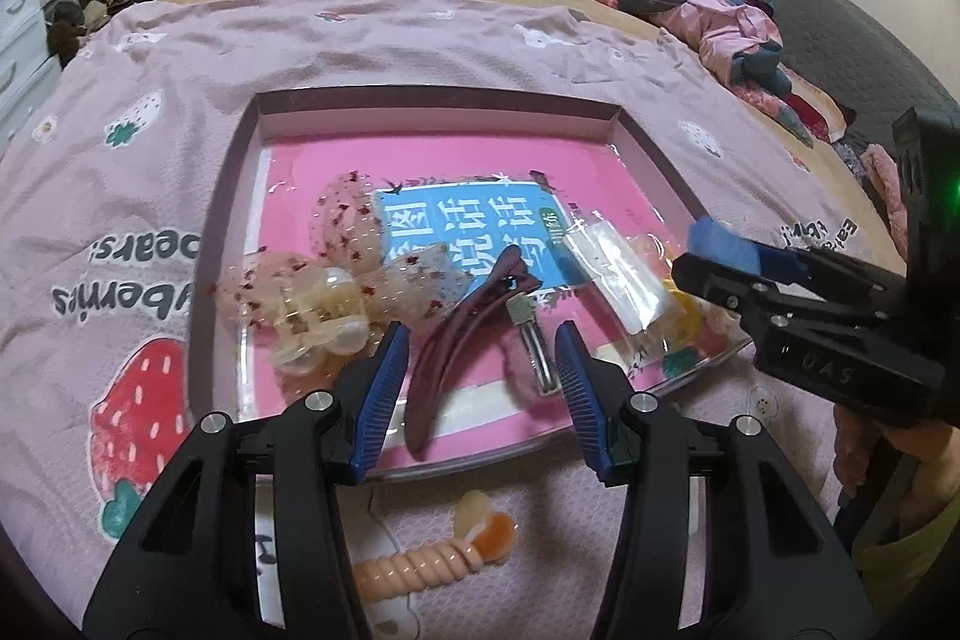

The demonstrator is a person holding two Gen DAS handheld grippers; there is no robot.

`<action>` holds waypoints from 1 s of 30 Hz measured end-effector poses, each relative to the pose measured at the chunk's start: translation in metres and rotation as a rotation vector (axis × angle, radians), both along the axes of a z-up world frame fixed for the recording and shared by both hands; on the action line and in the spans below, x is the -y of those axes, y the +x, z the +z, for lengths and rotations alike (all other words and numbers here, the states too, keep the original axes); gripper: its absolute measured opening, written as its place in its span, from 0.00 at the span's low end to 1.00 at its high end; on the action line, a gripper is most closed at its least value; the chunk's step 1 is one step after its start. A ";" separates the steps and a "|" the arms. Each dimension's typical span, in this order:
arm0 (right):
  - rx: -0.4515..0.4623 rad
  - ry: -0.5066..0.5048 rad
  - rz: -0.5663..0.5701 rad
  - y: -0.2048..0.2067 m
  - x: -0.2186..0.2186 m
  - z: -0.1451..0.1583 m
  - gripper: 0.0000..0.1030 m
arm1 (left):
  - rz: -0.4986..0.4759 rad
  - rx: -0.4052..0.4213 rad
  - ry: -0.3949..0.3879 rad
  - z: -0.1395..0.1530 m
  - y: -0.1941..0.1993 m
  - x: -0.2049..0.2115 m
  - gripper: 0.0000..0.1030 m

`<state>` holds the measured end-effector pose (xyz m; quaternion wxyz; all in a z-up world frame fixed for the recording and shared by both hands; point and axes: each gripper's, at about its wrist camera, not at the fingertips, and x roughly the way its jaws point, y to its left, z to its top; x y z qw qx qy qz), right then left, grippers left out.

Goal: Organize jewelry
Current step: 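Release the pink clip into the tray with left tool while right tool releases the blue box, then withdraw both open tools from the tray toward the remaining items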

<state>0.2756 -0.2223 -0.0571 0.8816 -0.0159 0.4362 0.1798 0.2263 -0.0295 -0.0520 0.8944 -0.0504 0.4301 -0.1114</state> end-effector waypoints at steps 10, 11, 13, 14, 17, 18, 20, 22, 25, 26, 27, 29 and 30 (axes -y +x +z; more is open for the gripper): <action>0.059 0.119 -0.047 -0.033 0.024 0.027 0.72 | 0.043 0.027 -0.011 0.020 -0.020 -0.018 0.48; 0.065 0.129 -0.050 -0.037 0.027 0.030 0.74 | 0.049 0.028 -0.015 0.022 -0.023 -0.021 0.49; 0.078 0.139 -0.053 -0.048 0.031 0.038 0.79 | 0.061 0.037 -0.022 0.026 -0.028 -0.025 0.53; 0.084 0.139 -0.054 -0.051 0.031 0.040 0.79 | 0.068 0.042 -0.024 0.029 -0.031 -0.027 0.53; 0.118 0.165 -0.065 -0.065 0.038 0.055 0.82 | 0.082 0.060 -0.038 0.038 -0.042 -0.034 0.53; 0.127 0.173 -0.067 -0.069 0.040 0.058 0.83 | 0.086 0.066 -0.040 0.041 -0.046 -0.037 0.54; 0.153 0.181 -0.080 -0.078 0.045 0.068 0.85 | 0.099 0.081 -0.038 0.046 -0.054 -0.041 0.57; 0.173 0.179 -0.090 -0.084 0.049 0.074 0.86 | 0.109 0.092 -0.038 0.051 -0.061 -0.044 0.60; 0.196 0.177 -0.101 -0.095 0.054 0.082 0.87 | 0.116 0.105 -0.037 0.056 -0.069 -0.046 0.66; 0.203 0.173 -0.101 -0.098 0.054 0.084 0.87 | 0.119 0.111 -0.037 0.058 -0.072 -0.046 0.68; 0.209 0.169 -0.103 -0.101 0.055 0.086 0.88 | 0.123 0.115 -0.037 0.060 -0.074 -0.046 0.72; 0.220 0.161 -0.101 -0.107 0.055 0.089 0.88 | 0.128 0.123 -0.043 0.063 -0.077 -0.047 0.78; 0.223 0.158 -0.101 -0.108 0.056 0.090 0.89 | 0.132 0.128 -0.044 0.065 -0.080 -0.048 0.80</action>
